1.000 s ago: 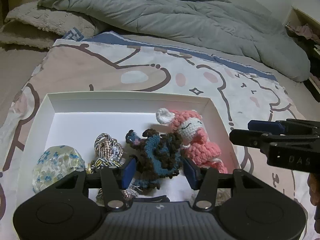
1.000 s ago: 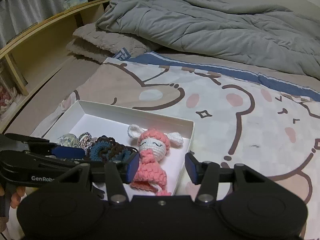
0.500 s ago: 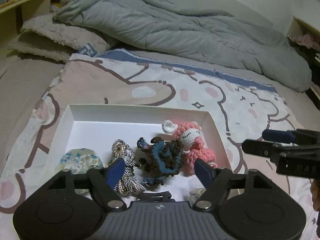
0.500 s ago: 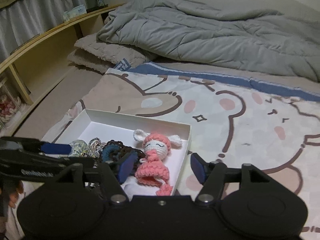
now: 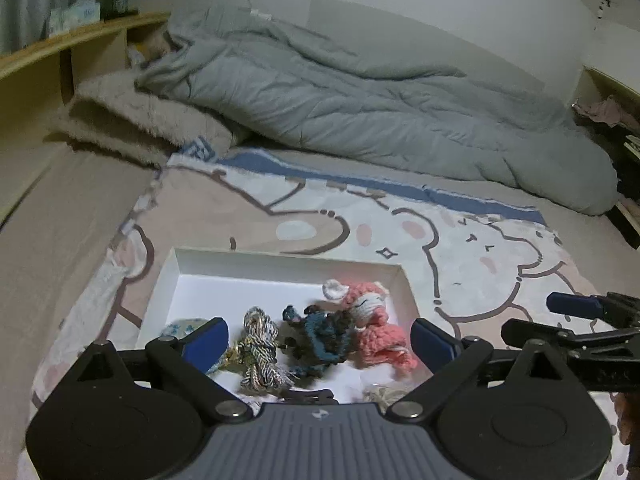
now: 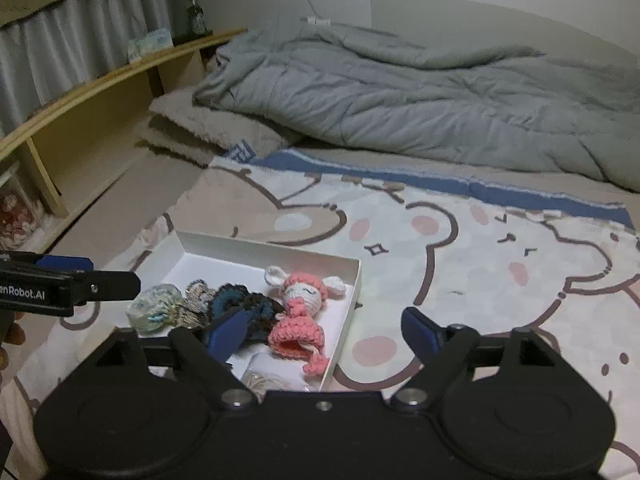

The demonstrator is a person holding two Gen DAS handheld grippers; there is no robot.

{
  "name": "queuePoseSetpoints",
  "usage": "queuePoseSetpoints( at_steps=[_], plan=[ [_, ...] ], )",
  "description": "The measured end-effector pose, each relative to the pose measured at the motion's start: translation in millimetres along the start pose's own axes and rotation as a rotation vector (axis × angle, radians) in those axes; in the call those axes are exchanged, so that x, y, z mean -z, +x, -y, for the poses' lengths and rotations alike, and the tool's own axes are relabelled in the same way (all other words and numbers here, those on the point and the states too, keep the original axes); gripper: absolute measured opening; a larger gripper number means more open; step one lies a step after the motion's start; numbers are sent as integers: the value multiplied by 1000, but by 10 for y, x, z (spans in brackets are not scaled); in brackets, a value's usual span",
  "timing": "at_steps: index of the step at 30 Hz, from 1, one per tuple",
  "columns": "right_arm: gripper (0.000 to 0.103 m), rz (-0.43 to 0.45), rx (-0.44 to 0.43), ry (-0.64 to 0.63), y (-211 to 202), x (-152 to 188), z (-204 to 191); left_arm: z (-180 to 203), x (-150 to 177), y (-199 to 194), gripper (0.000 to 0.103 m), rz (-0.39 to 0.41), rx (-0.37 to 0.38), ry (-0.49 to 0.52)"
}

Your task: Organize objects

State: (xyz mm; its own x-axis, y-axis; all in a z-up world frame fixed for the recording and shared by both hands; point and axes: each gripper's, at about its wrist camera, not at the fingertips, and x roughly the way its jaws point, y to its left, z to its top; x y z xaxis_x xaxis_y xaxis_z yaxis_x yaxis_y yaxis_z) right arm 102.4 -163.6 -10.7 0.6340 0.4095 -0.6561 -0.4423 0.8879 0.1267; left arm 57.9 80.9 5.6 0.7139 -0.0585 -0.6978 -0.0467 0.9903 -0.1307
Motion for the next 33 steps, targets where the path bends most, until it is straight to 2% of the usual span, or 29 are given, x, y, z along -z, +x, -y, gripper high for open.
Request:
queuePoseSetpoints(
  at_steps=[7, 12, 16, 18, 23, 29, 33],
  plan=[
    [97, 43, 21, -40, -354, -4, -88, 221, 73, -322, 97, 40, -26, 77],
    [103, 52, 42, -33, -508, 64, -75, 312, 196, -467, 98, 47, -54, 95],
    [103, 57, 53, -22, -594, 151, -33, 357, 306, -562, 103, 64, -95, 112],
    [103, 51, 54, -18, -625, 196, -17, 363, 357, -605, 103, 76, -106, 117],
    [103, 36, 57, -21, -663, 304, 7, 307, 468, -645, 103, 53, -81, 76],
    [103, 26, 58, -30, -707, 421, 3, 277, 605, -690, 103, 49, -139, 69],
    [103, 15, 42, -23, -731, 502, 15, 270, 674, -709, 103, 50, -150, 75]
  ],
)
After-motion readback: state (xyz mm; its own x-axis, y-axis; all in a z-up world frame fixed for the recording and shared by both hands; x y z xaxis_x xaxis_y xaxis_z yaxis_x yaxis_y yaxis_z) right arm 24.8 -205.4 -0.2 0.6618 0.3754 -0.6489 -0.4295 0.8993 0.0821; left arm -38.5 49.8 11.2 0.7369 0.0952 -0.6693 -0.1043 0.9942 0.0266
